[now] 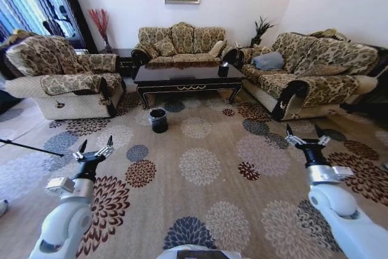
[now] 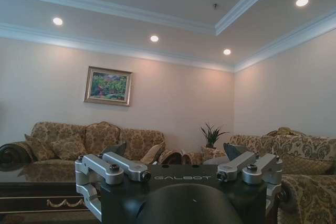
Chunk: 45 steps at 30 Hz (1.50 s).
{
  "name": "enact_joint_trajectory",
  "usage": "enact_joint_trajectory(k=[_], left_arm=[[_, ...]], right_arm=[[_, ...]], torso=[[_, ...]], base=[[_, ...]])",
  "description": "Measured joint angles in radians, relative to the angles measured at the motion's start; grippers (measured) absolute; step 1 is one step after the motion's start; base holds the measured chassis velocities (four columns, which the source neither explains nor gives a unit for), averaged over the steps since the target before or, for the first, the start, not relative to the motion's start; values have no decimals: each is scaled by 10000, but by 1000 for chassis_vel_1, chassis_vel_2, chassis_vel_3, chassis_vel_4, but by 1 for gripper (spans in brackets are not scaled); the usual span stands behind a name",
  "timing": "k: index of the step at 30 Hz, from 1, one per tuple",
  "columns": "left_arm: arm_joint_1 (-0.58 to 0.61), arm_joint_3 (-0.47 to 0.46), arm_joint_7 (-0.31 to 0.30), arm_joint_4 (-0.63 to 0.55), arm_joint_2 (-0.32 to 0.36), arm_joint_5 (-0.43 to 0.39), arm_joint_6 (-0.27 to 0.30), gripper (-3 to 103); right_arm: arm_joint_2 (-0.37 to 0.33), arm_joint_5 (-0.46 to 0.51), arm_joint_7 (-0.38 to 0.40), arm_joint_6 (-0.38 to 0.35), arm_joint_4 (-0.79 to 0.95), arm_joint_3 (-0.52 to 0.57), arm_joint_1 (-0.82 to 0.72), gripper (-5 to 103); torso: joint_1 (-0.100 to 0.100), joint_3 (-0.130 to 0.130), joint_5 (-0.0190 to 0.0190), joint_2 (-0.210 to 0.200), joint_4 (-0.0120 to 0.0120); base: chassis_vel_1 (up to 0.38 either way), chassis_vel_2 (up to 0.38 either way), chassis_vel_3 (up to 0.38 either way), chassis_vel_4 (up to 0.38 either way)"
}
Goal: Move to the front of the table and pick up the trash from the floor, then place it into the trash bin.
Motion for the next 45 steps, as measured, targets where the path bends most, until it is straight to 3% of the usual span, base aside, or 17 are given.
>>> enact_joint_trajectory(k=[14, 45], left_arm=[[287, -124, -10, -397, -508, -17, 102, 100], [568, -172, -34, -890, -550, -35, 12, 100]], right_arm=[[-552, 822, 440, -584, 463, -123, 395, 100], [-358, 603, 387, -447, 838, 333, -269, 100]], torso=[[305, 379, 3, 683, -4], [970, 1207, 1, 2177, -1]], base=[[0, 0, 0, 0], [0, 0, 0, 0]])
